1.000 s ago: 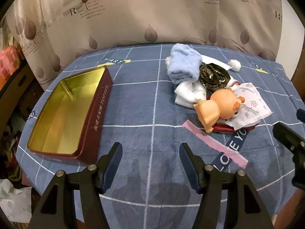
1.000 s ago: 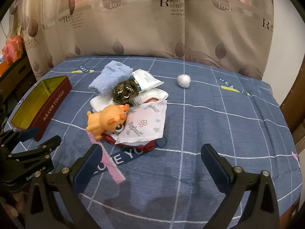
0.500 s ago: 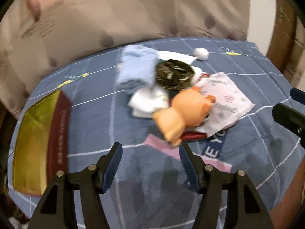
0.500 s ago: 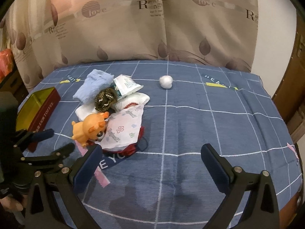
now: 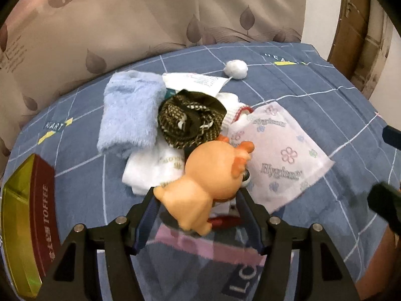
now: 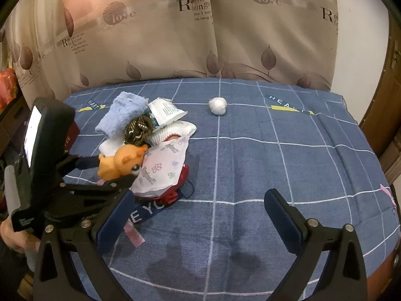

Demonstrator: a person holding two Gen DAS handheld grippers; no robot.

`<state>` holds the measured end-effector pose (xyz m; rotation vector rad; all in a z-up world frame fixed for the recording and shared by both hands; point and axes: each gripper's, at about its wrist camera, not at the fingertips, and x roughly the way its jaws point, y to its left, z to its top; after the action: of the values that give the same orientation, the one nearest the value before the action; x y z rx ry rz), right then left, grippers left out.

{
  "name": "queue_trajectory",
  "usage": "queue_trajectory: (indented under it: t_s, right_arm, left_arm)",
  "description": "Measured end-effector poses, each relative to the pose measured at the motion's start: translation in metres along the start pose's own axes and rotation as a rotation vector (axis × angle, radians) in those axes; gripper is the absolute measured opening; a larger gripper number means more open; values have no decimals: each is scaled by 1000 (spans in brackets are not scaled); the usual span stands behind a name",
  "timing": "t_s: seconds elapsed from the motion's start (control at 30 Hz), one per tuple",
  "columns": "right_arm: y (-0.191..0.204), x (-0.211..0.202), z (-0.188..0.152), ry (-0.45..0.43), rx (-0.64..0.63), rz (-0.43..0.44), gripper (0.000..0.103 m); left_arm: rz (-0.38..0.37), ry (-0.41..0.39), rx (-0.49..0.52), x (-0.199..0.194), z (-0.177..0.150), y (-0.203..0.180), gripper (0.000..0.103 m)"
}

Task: Organize soft objects
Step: 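Grasp the orange plush toy with the left gripper and lift it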

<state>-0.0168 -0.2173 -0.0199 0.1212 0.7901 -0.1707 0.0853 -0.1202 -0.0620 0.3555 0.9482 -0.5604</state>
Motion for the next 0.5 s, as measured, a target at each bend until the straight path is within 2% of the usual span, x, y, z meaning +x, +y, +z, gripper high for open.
queue_trajectory:
  t_s: [0.5]
  right_arm:
    - [1, 5, -4, 15, -11, -5, 102]
  left_arm:
    - [-51, -26, -91, -6, -10, 11, 58]
